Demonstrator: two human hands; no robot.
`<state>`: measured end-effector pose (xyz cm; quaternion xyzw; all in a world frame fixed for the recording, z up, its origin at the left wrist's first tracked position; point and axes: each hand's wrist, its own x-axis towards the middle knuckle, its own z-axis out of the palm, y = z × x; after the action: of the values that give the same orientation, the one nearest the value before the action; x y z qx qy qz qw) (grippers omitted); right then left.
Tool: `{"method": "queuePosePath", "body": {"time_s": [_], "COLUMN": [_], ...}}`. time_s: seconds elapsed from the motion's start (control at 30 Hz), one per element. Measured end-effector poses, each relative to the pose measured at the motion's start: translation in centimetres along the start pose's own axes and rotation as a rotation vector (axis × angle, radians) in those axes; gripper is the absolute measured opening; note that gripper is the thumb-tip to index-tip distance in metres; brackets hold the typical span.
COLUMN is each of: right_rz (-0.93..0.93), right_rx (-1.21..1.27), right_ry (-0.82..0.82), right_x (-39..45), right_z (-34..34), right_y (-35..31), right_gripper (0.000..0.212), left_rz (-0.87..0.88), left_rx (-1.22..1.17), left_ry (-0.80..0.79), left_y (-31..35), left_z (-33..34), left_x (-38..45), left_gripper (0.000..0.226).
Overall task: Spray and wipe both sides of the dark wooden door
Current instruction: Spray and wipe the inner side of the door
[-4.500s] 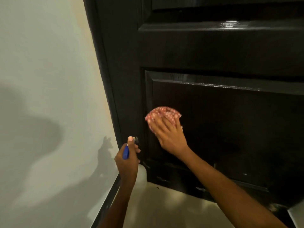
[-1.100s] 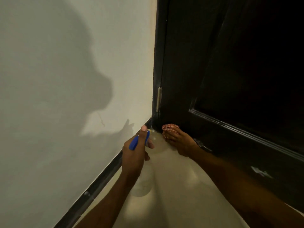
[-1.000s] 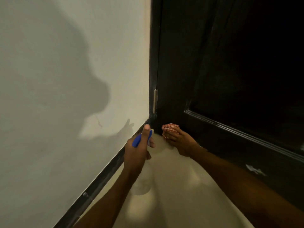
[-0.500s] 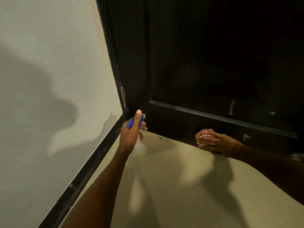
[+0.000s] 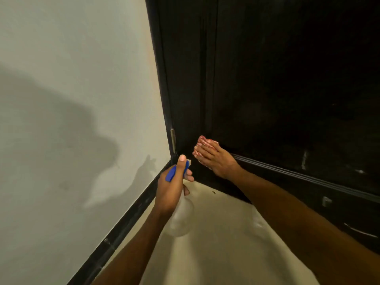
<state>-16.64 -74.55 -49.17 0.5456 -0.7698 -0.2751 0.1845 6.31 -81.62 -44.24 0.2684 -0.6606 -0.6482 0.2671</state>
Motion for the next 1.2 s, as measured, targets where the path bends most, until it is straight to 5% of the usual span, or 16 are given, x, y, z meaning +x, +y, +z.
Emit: {"method": "queuePosePath", "body": {"time_s": [0.53,0.77,1.2], "right_rz": [-0.023,0.031,0.271], "right_rx": [-0.042,0.003,0.055], "right_ry": [-0.047,-0.079,0.347], "right_x": [-10.4,-7.9,0.8], "right_z": [4.6,3.0,-5.4], "right_y": [4.3,3.3,5.8], "right_gripper": [0.084,0.083,0.089], "left_rz": [-0.043,-0.025,-0.024], "left_rx": [-0.064,-0.058,-0.051], "left_ry": [-0.007,0.008,0.088], "left_y": [1.9,1.2,-1.1], "left_z": [2.7,2.1,0.1], "left_x": [0.8,0.7,1.4], "left_gripper": [0.06,0.062,0.066]}}
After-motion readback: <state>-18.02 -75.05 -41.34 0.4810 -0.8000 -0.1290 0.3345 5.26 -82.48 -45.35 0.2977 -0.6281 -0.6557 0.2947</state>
